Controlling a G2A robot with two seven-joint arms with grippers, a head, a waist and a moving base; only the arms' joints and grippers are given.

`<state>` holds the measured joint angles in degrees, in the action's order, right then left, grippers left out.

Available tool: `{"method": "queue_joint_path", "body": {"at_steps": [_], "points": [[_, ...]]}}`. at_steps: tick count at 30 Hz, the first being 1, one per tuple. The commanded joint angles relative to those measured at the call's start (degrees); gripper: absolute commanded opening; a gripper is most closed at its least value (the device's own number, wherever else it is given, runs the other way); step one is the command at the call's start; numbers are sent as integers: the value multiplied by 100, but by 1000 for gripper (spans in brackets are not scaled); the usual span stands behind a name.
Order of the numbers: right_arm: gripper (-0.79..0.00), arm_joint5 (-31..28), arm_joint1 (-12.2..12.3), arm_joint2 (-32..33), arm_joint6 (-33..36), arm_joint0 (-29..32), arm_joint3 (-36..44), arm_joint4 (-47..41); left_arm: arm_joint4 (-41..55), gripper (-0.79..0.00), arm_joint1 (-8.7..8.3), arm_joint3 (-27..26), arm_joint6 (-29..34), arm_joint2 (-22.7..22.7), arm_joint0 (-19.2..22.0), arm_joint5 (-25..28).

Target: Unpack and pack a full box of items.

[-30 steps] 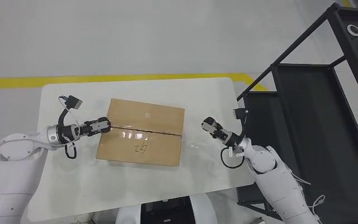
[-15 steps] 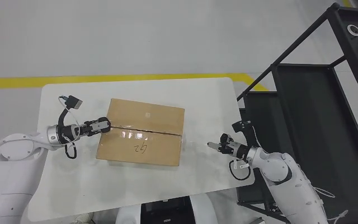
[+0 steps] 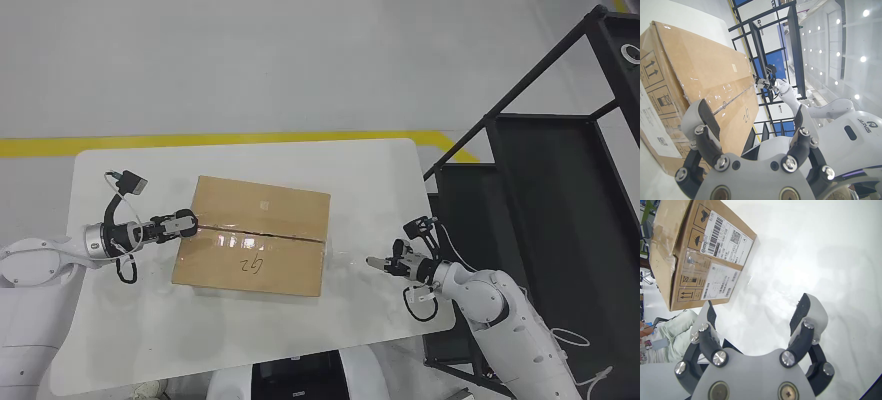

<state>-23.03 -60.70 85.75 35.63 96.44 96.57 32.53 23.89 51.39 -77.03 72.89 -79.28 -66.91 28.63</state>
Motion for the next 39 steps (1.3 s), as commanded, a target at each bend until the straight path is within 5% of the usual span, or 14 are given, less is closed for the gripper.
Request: {"method": "queue_joint_path", "body": {"at_steps": [1, 8, 18, 38, 39], "points": [[0, 0, 0, 0, 0, 0, 0, 1, 0, 0, 0, 0, 0, 0, 0, 0], [0, -22, 17, 37, -72, -1, 7, 270, 0, 0, 0, 0, 0, 0, 0, 0], [0, 847, 6, -247, -235, -47, -540, 1506, 0, 0, 0, 0, 0, 0, 0, 0], [0, 1283, -109, -807, -178, -661, -1264, 1310, 0, 0, 0, 0, 0, 0, 0, 0], [-126, 1281, -109, -816, -179, -660, -1258, 1323, 0, 0, 0, 0, 0, 0, 0, 0]]}}
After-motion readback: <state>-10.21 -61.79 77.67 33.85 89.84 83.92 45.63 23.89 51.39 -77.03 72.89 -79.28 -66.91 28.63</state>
